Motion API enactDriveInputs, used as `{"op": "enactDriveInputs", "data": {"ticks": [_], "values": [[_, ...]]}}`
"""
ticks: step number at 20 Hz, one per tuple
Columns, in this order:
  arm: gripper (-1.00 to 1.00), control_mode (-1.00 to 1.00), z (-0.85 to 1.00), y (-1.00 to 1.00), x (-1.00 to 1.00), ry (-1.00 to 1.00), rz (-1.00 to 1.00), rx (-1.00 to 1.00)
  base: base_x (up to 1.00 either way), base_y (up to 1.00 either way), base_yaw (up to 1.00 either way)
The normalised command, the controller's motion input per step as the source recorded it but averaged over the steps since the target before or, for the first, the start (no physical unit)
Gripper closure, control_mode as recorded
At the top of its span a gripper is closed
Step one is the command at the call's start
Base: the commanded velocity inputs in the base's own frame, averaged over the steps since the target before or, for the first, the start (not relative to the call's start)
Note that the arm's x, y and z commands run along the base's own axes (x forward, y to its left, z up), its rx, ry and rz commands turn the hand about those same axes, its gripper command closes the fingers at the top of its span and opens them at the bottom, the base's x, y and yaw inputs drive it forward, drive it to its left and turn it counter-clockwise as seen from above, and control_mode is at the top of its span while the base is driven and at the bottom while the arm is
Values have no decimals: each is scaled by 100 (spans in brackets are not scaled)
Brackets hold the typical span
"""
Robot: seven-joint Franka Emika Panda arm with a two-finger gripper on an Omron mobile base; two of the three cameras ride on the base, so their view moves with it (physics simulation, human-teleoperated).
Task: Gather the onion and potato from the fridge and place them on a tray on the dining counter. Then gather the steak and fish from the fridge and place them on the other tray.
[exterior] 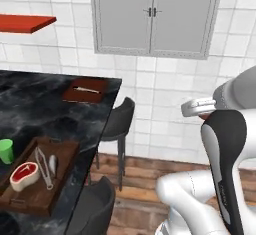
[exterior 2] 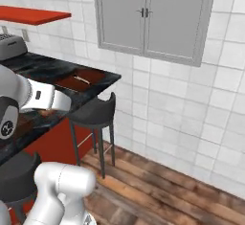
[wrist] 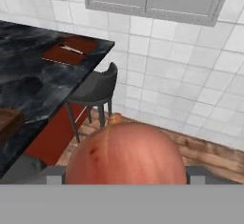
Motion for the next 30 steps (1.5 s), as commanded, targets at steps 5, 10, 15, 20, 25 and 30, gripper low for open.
{"op": "enactDriveInputs", "data": {"ticks": [5, 10, 15, 20, 25, 30], "values": [[100, 100, 0, 0, 0, 0, 0, 0, 62, -40, 65], [100, 100, 0, 0, 0, 0, 0, 0, 43, -34, 58], [100, 100, 0, 0, 0, 0, 0, 0, 11, -44, 48], [100, 100, 0, 0, 0, 0, 0, 0, 0, -48, 42], [100, 100, 0, 0, 0, 0, 0, 0, 0, -59, 37], [100, 100, 0, 0, 0, 0, 0, 0, 0, -65, 32]]}}
